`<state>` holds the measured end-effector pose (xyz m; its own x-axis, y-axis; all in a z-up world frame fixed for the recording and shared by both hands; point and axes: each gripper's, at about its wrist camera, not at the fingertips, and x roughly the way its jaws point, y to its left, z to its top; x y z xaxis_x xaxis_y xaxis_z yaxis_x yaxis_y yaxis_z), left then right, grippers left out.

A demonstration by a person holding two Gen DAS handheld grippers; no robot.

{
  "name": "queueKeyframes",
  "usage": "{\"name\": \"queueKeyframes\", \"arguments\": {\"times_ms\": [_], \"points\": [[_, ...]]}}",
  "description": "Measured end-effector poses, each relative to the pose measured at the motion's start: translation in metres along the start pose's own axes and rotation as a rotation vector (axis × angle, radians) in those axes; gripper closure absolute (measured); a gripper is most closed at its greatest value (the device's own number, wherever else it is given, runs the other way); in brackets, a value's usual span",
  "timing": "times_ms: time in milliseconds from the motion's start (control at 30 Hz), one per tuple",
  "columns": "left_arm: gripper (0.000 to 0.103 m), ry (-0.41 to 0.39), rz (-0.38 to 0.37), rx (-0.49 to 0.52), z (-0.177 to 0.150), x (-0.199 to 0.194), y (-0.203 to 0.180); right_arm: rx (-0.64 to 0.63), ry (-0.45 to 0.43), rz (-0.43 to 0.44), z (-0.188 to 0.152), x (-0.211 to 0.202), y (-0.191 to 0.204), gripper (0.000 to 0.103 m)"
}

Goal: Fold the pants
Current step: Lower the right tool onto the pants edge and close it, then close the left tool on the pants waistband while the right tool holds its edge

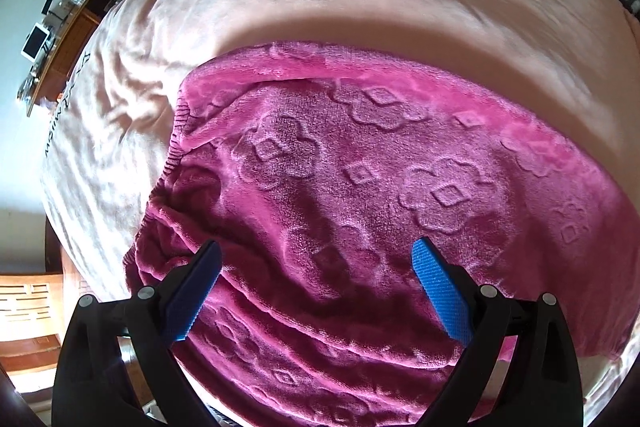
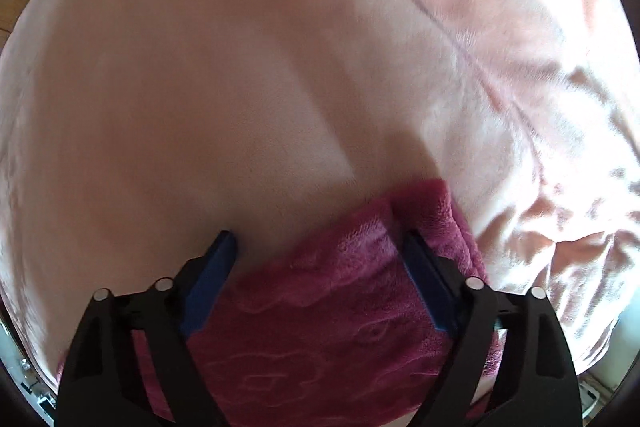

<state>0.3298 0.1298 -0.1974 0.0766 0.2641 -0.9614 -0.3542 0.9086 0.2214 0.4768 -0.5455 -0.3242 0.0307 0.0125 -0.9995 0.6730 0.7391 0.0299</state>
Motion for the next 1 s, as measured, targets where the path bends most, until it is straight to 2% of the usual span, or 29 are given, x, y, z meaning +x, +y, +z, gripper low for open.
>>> {"name": "queueKeyframes", "arguments": {"times_ms": [100,167,267,533,667,733,800,1000], "points": [[0.008,0.008,-0.029,-0.025,0.003,0.001,0.005,0.002,-0.006,-0.005,-0.002,-0.003,-0.007,0.054],[0.008,0.018,-0.054,-0.040,0.006,0.004,0.007,0.016,0.000,0.029,-0.003,-0.006,-0.015,0.077],[0.008,0.046,-0.107,-0.081,0.015,0.012,0.012,0.038,-0.003,0.083,-0.007,-0.015,-0.031,0.090],[0.008,0.096,-0.318,-0.258,0.059,0.029,0.042,0.077,-0.057,0.148,-0.029,-0.032,-0.058,0.095],[0.008,0.129,-0.388,-0.356,0.081,0.050,0.064,0.115,-0.077,0.146,-0.046,-0.031,-0.066,0.096],[0.008,0.159,-0.423,-0.411,0.091,0.067,0.072,0.124,-0.090,0.137,-0.058,-0.015,-0.073,0.096],[0.008,0.182,-0.448,-0.448,0.099,0.079,0.077,0.130,-0.104,0.126,-0.068,-0.013,-0.075,0.096],[0.008,0.233,-0.451,-0.579,0.120,0.109,0.093,0.156,-0.094,0.104,-0.078,0.007,-0.063,0.096]]}}
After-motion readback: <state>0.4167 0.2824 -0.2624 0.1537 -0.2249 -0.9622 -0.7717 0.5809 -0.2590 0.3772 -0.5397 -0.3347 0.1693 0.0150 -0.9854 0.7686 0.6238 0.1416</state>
